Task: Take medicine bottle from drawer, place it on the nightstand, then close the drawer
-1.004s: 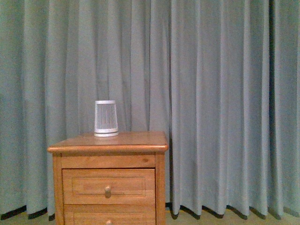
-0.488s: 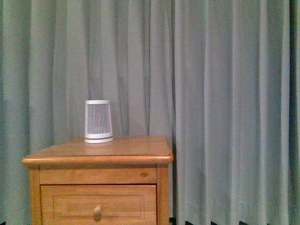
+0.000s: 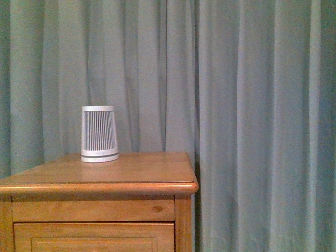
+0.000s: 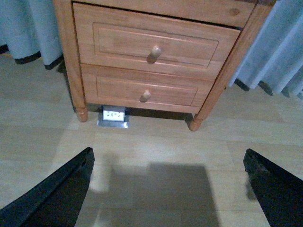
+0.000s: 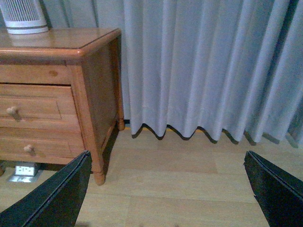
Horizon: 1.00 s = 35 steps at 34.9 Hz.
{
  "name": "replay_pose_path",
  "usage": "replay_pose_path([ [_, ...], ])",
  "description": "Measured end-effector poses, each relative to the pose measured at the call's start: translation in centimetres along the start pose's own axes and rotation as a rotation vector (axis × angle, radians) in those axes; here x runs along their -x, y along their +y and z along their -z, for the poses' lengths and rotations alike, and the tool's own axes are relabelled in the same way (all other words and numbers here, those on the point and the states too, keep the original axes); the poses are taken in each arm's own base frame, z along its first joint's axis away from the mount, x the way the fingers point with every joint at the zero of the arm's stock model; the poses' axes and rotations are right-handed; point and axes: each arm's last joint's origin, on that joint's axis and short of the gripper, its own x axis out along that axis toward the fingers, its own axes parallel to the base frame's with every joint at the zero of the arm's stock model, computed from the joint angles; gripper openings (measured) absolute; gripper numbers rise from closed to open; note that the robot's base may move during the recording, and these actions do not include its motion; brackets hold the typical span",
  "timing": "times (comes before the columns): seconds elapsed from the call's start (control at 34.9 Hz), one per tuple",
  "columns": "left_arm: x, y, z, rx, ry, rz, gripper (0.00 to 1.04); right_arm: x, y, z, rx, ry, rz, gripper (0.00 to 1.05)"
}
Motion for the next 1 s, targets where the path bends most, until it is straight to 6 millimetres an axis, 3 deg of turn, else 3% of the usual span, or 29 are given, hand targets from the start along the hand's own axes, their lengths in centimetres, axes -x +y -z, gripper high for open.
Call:
replay_pose_path([
  [0.23,-5.8,1.2,-3.8,-0.066,-0.1,-0.039,0.98,0.0,0.0,0.0,0.0,0.0,0.0,0.98],
  [0.32,-10.1,1.9,-5.0,-0.097,-0.115,-0.066,0.98,0.0,0.0,0.0,0.0,0.0,0.0,0.98],
  [0.49,-19.0,2.1,-3.8,-0.135,0.006,-0.107,0.98,0.0,0.0,0.0,0.0,0.0,0.0,0.98],
  [0.6,-22.5,1.8,-3.4,-0.141,0.024,-0.12,0.98,0.0,0.0,0.0,0.0,0.0,0.0,0.98],
  [0.77,-26.5,1.1,-2.7,-0.187,0.023,-0.108,0.98,0.0,0.0,0.0,0.0,0.0,0.0,0.98],
  [1.0,-30.3,0.4,-0.9,-0.206,0.038,-0.077,0.98,0.0,0.0,0.0,0.0,0.0,0.0,0.98],
])
